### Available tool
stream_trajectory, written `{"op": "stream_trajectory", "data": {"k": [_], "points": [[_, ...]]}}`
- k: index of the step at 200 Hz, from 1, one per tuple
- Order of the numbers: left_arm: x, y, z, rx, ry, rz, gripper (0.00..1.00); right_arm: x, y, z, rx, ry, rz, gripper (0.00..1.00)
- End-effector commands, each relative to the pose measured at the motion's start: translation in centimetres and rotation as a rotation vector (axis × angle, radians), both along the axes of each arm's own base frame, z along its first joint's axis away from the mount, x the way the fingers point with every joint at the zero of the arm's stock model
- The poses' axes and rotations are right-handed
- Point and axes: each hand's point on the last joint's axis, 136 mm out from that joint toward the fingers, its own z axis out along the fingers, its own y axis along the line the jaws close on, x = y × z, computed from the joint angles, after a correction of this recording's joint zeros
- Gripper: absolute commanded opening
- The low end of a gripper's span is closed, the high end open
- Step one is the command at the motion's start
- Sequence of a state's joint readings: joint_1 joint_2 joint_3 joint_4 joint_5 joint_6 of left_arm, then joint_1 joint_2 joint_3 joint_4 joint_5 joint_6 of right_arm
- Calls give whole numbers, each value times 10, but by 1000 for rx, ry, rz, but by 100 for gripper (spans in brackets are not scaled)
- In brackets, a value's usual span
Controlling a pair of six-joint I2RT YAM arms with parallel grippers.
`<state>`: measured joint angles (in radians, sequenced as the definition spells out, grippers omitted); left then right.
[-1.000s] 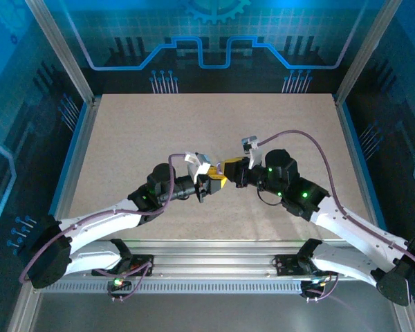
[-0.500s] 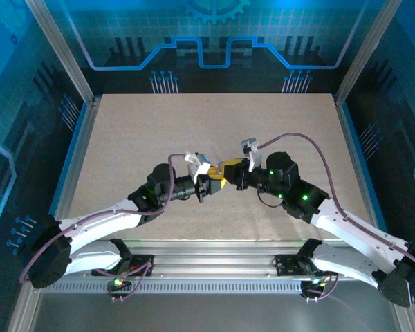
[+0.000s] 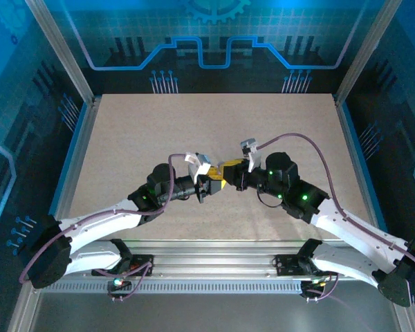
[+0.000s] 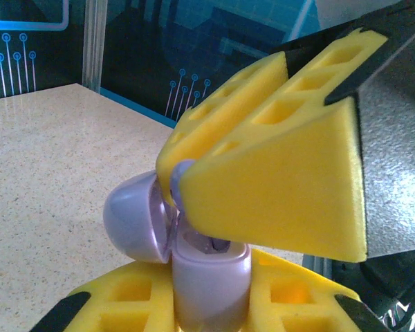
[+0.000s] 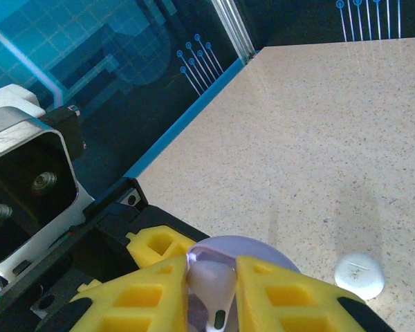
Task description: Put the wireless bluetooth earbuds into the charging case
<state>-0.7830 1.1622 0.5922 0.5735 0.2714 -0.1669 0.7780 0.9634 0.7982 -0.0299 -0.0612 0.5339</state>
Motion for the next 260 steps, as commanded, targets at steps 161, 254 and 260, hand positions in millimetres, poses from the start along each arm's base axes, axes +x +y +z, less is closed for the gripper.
{"op": "stream_trajectory", "data": {"k": [161, 254, 260], "points": [[-9, -2, 28, -45, -97, -43, 20, -11, -4, 40, 40, -18, 22, 43], [-11, -2, 28, -35, -105, -52, 20, -14, -32, 33, -7, 16, -42, 44], [-12, -2, 29, -33, -109, -54, 20, -14, -33, 30, -17, 25, -45, 43]]}}
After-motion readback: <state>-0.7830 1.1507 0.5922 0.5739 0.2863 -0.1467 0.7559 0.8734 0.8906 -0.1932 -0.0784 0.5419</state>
